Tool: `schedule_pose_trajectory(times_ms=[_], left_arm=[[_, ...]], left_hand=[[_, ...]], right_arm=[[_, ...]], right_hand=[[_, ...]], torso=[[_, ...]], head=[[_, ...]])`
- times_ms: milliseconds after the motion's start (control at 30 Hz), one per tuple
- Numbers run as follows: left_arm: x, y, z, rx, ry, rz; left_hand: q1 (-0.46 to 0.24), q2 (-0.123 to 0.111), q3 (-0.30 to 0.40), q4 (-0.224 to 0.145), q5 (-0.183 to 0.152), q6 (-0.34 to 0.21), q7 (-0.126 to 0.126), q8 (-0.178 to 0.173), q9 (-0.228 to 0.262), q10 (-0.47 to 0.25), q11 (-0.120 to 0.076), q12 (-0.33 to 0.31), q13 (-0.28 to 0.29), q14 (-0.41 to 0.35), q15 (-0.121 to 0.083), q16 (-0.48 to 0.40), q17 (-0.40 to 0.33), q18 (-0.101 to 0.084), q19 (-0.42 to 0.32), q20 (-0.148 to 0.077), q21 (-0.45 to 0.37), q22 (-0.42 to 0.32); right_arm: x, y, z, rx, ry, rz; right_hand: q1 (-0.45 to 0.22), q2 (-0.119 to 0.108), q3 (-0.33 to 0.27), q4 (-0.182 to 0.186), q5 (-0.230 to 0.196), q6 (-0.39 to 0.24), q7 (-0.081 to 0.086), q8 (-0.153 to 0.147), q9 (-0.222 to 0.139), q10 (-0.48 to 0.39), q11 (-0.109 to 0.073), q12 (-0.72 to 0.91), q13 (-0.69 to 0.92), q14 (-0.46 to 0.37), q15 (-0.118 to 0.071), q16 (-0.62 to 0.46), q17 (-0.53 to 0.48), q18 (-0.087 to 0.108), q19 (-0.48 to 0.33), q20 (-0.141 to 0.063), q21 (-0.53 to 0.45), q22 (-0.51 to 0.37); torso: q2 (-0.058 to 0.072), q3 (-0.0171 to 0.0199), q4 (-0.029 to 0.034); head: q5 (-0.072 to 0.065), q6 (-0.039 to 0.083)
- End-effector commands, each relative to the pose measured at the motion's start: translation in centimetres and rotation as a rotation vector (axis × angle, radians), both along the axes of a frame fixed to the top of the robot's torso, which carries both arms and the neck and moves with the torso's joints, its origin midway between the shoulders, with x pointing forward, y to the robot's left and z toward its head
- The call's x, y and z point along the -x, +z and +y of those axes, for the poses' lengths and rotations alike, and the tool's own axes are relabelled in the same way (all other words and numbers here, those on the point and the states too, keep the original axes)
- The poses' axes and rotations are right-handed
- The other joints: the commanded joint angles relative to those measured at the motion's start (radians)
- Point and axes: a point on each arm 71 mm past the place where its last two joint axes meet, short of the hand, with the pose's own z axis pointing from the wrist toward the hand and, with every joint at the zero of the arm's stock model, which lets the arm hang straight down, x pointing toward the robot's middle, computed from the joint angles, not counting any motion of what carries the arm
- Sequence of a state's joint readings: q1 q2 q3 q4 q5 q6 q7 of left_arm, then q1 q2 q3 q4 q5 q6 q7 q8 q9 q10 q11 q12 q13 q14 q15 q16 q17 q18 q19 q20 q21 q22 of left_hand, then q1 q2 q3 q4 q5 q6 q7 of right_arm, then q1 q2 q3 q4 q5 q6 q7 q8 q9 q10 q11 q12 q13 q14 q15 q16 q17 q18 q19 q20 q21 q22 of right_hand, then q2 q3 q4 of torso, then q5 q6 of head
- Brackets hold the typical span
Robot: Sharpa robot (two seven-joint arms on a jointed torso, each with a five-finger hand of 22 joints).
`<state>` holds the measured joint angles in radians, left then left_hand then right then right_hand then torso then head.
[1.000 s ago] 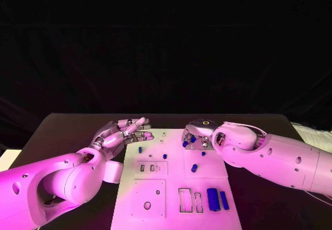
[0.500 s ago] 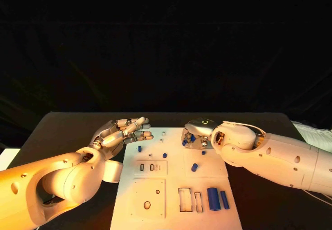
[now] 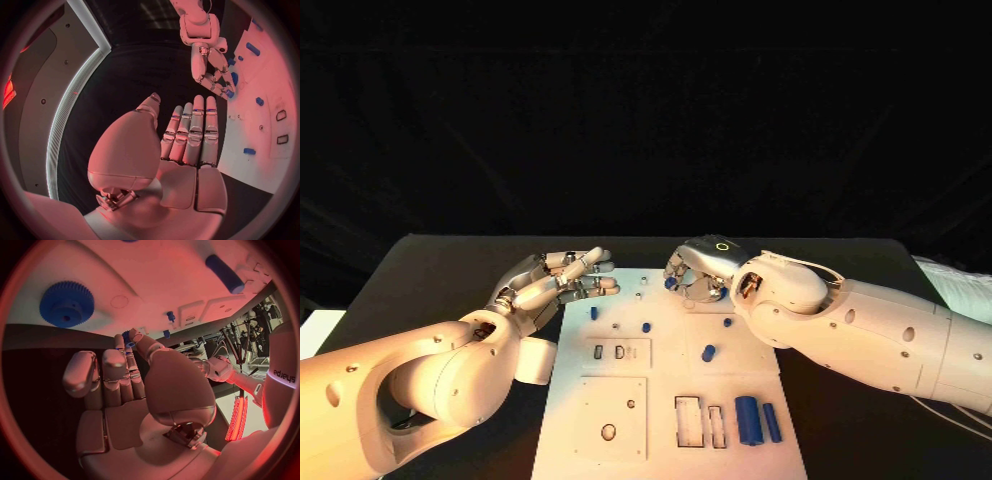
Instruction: Assemble the parts on the task board
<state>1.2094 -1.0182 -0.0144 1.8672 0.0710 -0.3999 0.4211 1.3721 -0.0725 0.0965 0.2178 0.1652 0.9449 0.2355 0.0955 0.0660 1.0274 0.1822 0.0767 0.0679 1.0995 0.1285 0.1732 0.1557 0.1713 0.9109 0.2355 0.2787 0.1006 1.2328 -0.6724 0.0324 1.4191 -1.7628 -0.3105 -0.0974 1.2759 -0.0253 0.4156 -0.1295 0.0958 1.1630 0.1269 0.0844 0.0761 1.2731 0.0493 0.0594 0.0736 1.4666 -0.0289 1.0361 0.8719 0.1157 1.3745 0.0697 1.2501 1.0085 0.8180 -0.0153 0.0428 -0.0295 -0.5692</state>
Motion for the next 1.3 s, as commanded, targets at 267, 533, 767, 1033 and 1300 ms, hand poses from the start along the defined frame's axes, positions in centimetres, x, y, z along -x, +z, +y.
schedule_pose_trajectory(times_ms=[267, 533, 767, 1033, 1300], left_arm=[[0.1, 0.2, -0.1, 0.021, -0.023, -0.007], [0.1, 0.3, -0.2, 0.023, -0.027, -0.008], [0.1, 0.3, -0.2, 0.023, -0.026, -0.009], [0.1, 0.3, -0.1, 0.023, -0.025, -0.009], [0.0, 0.3, -0.1, 0.022, -0.023, -0.009]], left_hand=[[0.002, 0.008, 0.0, -0.007, -0.002, 0.002, 0.007, -0.007, -0.001, -0.005, 0.002, -0.004, -0.001, -0.005, 0.004, -0.006, 0.001, 0.011, -0.002, 0.006, -0.007, -0.001], [0.003, 0.01, 0.001, -0.008, -0.002, 0.001, 0.007, -0.008, -0.001, -0.005, 0.003, -0.005, -0.001, -0.005, 0.004, -0.007, 0.001, 0.011, -0.002, 0.006, -0.007, -0.002], [0.004, 0.01, 0.001, -0.009, -0.002, 0.001, 0.007, -0.009, -0.001, -0.006, 0.003, -0.006, -0.001, -0.005, 0.004, -0.008, 0.002, 0.011, -0.002, 0.006, -0.007, -0.002], [0.005, 0.011, 0.001, -0.009, -0.002, 0.001, 0.007, -0.009, -0.001, -0.006, 0.003, -0.006, -0.001, -0.005, 0.005, -0.009, 0.002, 0.011, -0.003, 0.006, -0.008, -0.002], [0.005, 0.011, 0.001, -0.009, -0.002, 0.001, 0.007, -0.009, -0.001, -0.006, 0.003, -0.006, -0.001, -0.005, 0.005, -0.009, 0.002, 0.011, -0.003, 0.006, -0.008, -0.002]], right_arm=[[-1.3, 0.4, 1.6, -0.058, -0.016, -0.039], [-1.9, 0.1, 2.9, -0.049, -0.012, -0.021], [-2.4, -0.2, 3.4, -0.035, -0.024, -0.004], [-2.7, -0.5, 3.7, -0.022, -0.024, 0.008], [-2.7, -0.6, 4.0, -0.012, -0.014, 0.02]], right_hand=[[-0.001, -0.007, 0.037, 0.037, -0.004, 0.021, -0.012, -0.002, 0.023, 0.006, 0.002, 0.003, -0.002, 0.013, -0.004, 0.008, 0.005, -0.012, -0.004, -0.002, 0.012, 0.007], [-0.005, -0.014, 0.039, 0.045, -0.004, 0.02, -0.011, -0.005, 0.024, 0.004, 0.003, 0.002, -0.003, 0.014, -0.003, 0.012, 0.008, -0.012, -0.005, -0.001, 0.015, 0.011], [-0.01, -0.019, 0.041, 0.052, -0.005, 0.017, -0.01, -0.007, 0.025, 0.001, 0.004, 0.002, -0.003, 0.012, -0.002, 0.008, 0.002, -0.011, -0.009, 0.0, 0.014, 0.007], [-0.012, -0.024, 0.042, 0.057, -0.005, 0.016, -0.01, -0.009, 0.025, -0.001, 0.005, 0.002, -0.004, 0.012, -0.001, 0.01, 0.004, -0.011, -0.009, 0.001, 0.016, 0.01], [-0.016, -0.027, 0.043, 0.062, -0.005, 0.015, -0.009, -0.011, 0.026, -0.002, 0.005, 0.002, -0.004, 0.011, -0.001, 0.01, 0.002, -0.011, -0.011, 0.001, 0.017, 0.01]], torso=[[0.007, -0.0011, -0.0005], [0.012, -0.0023, 0.0016], [0.015, -0.0033, 0.0053], [0.019, -0.0047, 0.0075], [0.02, -0.0056, 0.0076]], head=[[0.008, 0.005], [0.011, 0.005], [0.012, 0.003], [0.012, 0.003], [0.012, 0.002]])
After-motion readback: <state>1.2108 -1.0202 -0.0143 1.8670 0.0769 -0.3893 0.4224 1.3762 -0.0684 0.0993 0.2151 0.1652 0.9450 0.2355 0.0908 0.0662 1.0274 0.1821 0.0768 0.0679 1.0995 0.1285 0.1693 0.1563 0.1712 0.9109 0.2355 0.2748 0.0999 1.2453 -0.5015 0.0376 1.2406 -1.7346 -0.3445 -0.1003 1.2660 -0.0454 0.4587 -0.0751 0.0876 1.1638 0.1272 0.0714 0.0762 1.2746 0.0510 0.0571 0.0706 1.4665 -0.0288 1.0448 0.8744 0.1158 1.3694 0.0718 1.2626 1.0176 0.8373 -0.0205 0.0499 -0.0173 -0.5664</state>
